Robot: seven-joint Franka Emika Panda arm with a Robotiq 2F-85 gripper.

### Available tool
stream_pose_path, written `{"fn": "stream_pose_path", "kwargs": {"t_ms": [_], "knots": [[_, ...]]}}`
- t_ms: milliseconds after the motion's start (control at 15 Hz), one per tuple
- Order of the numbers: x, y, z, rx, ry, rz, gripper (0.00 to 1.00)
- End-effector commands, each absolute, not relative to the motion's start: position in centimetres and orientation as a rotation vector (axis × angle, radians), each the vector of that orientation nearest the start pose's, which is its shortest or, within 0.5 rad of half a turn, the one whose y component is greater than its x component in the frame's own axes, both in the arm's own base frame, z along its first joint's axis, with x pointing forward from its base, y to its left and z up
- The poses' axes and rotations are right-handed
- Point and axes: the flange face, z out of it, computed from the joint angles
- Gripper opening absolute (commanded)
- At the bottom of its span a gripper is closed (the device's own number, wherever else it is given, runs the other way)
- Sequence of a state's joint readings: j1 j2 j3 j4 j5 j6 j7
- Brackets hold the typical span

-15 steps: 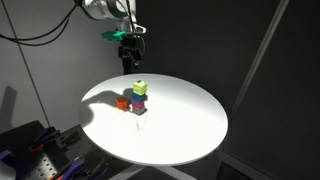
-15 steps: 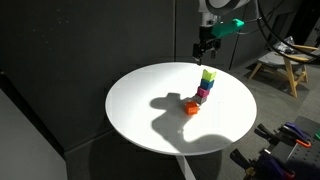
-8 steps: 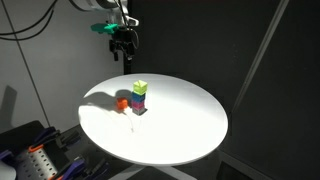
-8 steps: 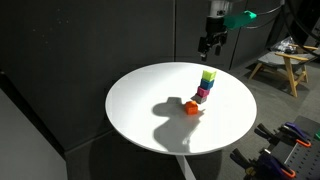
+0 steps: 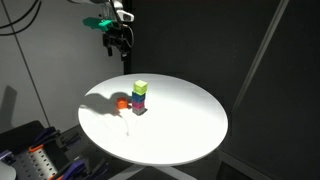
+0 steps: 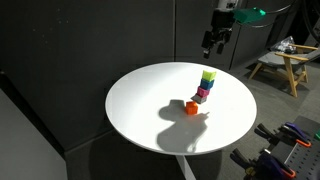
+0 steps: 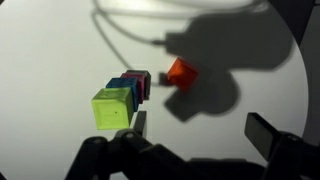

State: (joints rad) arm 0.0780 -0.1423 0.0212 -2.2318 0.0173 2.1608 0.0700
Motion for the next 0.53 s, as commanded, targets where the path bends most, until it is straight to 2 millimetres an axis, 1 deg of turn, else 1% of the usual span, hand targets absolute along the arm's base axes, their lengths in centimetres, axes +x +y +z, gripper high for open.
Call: {"fn": "stream_pose_path", "kwargs": {"t_ms": [0, 467], "knots": [[50.29, 5.11, 43.96, -3.119, -0.032, -0.111, 1.0], [49.96, 5.08, 43.9, -3.117, -0.036, -0.114, 1.0]]}}
